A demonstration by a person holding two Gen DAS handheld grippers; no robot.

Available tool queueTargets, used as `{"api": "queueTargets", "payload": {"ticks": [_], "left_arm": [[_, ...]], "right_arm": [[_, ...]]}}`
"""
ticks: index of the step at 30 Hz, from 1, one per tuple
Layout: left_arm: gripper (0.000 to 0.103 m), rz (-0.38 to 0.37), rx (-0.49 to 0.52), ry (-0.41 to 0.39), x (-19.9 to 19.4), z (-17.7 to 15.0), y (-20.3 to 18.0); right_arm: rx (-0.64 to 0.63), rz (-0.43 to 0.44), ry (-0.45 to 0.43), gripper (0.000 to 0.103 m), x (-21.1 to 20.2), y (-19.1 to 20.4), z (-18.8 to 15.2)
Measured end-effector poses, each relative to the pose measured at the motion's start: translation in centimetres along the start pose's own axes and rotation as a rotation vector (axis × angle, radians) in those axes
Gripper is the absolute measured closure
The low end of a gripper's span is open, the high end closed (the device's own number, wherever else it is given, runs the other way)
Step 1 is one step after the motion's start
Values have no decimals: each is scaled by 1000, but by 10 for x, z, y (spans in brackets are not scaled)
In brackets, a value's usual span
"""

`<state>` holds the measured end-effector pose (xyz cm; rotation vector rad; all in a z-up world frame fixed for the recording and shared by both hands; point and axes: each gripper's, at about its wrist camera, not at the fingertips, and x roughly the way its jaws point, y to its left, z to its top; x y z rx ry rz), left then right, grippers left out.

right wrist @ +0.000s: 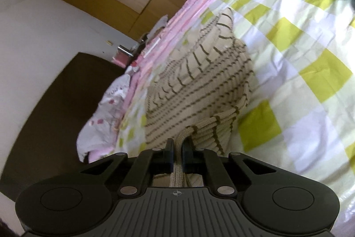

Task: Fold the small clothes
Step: 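Grasp the hem of the striped sweater with both tools, then lift the held hem and fold it over toward the collar with both tools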

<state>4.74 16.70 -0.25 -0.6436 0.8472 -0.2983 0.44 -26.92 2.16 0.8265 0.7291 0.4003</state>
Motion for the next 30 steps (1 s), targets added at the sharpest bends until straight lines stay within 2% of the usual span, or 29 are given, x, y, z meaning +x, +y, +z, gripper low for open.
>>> {"api": "queueTargets", "payload": {"ticks": [7,20,26,30], "left_arm": [[90,-79,-80,-29,15,15,-1],[91,-209,-178,-141,51,79,3],[91,-224,-188,-201,71,113,2],[91,-210,-181,-208,91,130,1]], "right_arm": [[34,45,-40,95,10,2,24],[93,112,-95,96,64,0,85],[88,121,-138,96,89,0,113],[82,102,-156,96,106,-6,134]]}}
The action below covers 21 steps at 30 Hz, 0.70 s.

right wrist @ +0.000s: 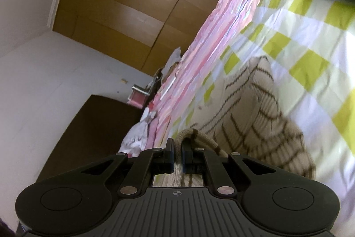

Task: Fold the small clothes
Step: 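Lift the held hem and fold it over toward the collar with both tools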

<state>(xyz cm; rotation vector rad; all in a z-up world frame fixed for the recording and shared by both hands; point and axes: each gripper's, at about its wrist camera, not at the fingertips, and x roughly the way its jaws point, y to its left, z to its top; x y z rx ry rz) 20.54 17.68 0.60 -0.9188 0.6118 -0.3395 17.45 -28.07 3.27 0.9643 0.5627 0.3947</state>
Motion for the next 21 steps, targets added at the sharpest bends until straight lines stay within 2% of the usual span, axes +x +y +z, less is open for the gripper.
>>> {"api": "queueTargets", "payload": {"ticks": [9,14,21], "left_arm": [[91,10,9,-12,42,24,3],[91,23,16,-22,49,31,5],[91,12,55,-79,52,47,-1]], "right_arm": [[6,-11,-32,96,37,-16,32],[6,-29,-48,97,55,-19,43],[-24,-3,-104,97,65,-11,57]]}}
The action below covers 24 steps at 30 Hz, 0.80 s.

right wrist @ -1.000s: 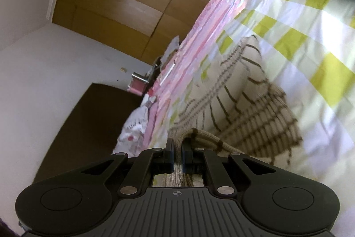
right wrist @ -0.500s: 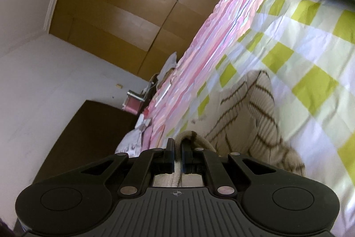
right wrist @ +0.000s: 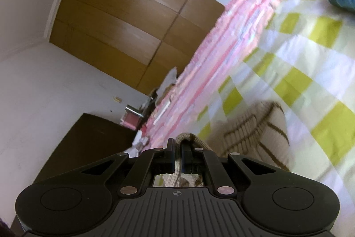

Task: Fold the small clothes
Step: 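Lift the held hem and fold it over toward the collar with both tools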

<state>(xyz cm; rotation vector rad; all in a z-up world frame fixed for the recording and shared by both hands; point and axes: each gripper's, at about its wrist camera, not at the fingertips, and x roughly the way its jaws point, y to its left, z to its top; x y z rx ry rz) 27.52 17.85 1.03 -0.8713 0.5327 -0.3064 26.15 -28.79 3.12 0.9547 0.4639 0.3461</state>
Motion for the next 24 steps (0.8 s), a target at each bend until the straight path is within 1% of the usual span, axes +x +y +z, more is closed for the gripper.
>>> {"api": "queueTargets", "payload": {"ticks": [4,9,11,14,18,20,21,23,24], "left_arm": [[91,41,-10,-8,16,4,9],[91,93,8,-16,28,4,17],[91,98,13,-18,31,5,19],[91,96,15,-26,33,7,18],[91,53,16,-64,31,11,15],[91,46,11,-78,31,13,15],[91,52,5,-79,34,13,17],[91,76,-10,-69,41,13,22],[91,95,-16,-58,44,13,26]], "right_arm": [[-1,-53,-23,97,14,-8,5],[14,-112,-42,97,25,-26,8],[13,-123,-44,97,28,-31,8],[24,-121,-49,97,29,-36,8],[25,-82,-79,97,25,-33,9],[25,-61,-98,97,23,-33,11],[19,-62,-103,97,24,-33,11],[17,-94,-100,97,29,-36,12],[25,-105,-90,94,31,-39,12]]}}
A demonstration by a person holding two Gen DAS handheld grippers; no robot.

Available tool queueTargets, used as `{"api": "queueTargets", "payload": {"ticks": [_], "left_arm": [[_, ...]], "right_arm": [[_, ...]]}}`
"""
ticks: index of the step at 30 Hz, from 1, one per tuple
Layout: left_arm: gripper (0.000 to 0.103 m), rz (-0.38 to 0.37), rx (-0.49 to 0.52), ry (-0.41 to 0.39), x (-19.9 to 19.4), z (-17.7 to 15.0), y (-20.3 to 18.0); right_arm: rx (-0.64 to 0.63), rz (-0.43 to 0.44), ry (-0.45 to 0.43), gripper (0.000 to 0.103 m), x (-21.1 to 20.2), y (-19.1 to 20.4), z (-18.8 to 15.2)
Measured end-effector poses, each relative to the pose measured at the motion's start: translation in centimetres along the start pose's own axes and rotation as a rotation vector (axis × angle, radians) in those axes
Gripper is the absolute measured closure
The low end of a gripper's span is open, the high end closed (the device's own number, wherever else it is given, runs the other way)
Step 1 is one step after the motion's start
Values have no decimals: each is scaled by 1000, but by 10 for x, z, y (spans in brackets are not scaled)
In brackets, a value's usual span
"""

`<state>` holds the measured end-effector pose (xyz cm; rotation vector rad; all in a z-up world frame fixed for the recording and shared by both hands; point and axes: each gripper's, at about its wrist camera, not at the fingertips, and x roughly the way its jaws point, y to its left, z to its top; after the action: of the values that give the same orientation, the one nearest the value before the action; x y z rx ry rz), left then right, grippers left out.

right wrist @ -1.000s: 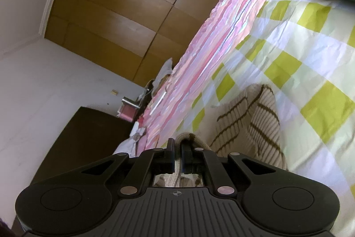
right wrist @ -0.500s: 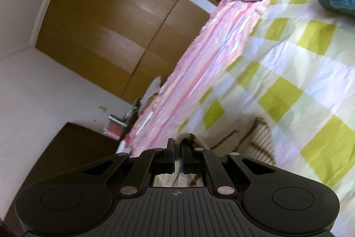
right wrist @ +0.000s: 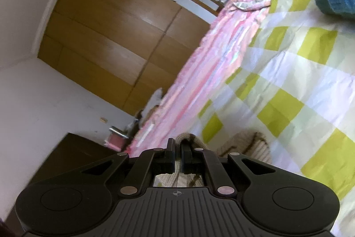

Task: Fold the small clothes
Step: 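Lift the held hem and fold it over toward the collar with both tools, then open both tools to release the folded hem onto the sweater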

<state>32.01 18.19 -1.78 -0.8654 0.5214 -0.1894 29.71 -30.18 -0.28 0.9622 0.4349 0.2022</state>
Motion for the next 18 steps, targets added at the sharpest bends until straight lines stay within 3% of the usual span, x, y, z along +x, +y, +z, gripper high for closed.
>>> {"api": "queueTargets", "payload": {"ticks": [4,9,13,18], "left_arm": [[88,73,-17,33,5,-2,9],[58,117,24,-18,-9,0,1],[56,152,57,-64,-23,3,-7],[56,177,146,-37,-38,-13,-15]], "right_arm": [[-14,-36,24,92,5,-3,-3],[-67,-56,31,81,-1,4,-3],[-99,-60,19,71,-6,10,-1],[-175,-87,-6,61,-15,21,1]]}}
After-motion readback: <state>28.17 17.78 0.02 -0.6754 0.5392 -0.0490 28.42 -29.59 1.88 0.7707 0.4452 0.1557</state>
